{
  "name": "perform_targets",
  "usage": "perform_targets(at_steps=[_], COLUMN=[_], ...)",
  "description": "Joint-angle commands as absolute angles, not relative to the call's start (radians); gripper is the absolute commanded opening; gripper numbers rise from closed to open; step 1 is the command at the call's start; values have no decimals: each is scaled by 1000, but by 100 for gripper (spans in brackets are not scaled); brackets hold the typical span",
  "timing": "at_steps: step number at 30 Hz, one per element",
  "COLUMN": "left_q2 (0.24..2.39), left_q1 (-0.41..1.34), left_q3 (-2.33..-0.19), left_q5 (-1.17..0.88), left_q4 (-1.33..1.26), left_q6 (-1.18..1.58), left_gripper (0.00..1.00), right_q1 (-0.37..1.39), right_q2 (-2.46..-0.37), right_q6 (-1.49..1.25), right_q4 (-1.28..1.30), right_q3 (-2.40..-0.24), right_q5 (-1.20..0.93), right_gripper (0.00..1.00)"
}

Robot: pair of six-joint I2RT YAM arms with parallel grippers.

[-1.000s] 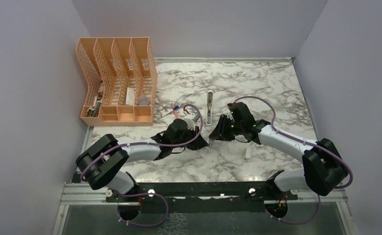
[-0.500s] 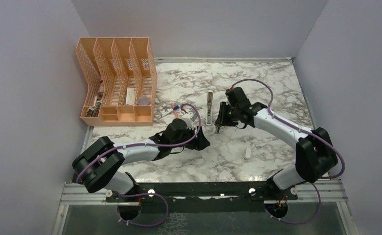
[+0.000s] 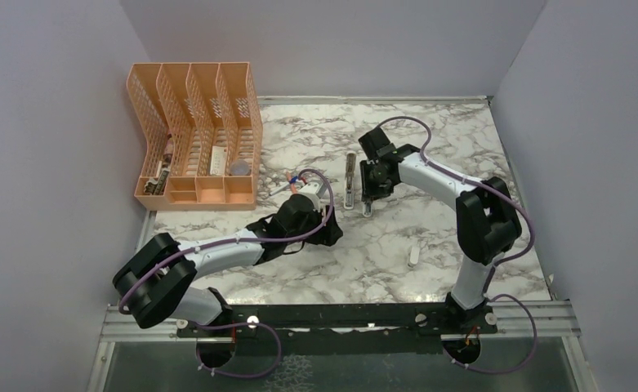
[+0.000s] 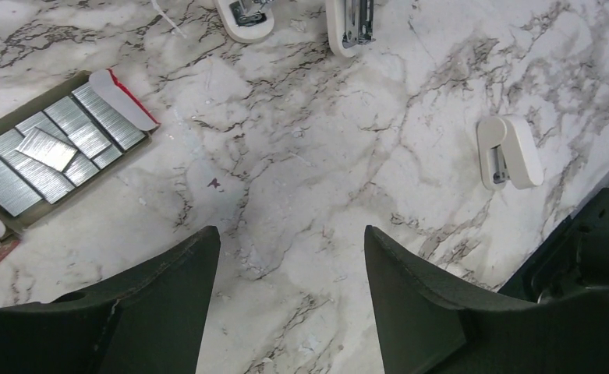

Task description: Load the staples into the stapler

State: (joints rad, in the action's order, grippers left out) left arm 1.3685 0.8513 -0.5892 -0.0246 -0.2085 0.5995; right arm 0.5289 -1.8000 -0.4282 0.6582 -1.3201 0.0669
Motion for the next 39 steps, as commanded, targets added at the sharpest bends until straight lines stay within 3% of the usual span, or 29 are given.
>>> perform_targets(at_steps=[1, 25, 39], left_q2=[1340, 1357, 1308], left_q1=[853, 852, 853], left_q3=[-612, -600, -592], left_q5=[35, 35, 50], left_q4=[-163, -168, -179], left_q6=[545, 523, 543], left_gripper=[69, 69, 74], right_q1=[523, 518, 517], right_q2=[-1869, -1996, -1745], right_q6=[-405, -403, -416], right_q4=[730, 753, 708], right_q3=[-1383, -1460, -1339], right_q5=[126, 118, 146], right_gripper=[33, 41, 53])
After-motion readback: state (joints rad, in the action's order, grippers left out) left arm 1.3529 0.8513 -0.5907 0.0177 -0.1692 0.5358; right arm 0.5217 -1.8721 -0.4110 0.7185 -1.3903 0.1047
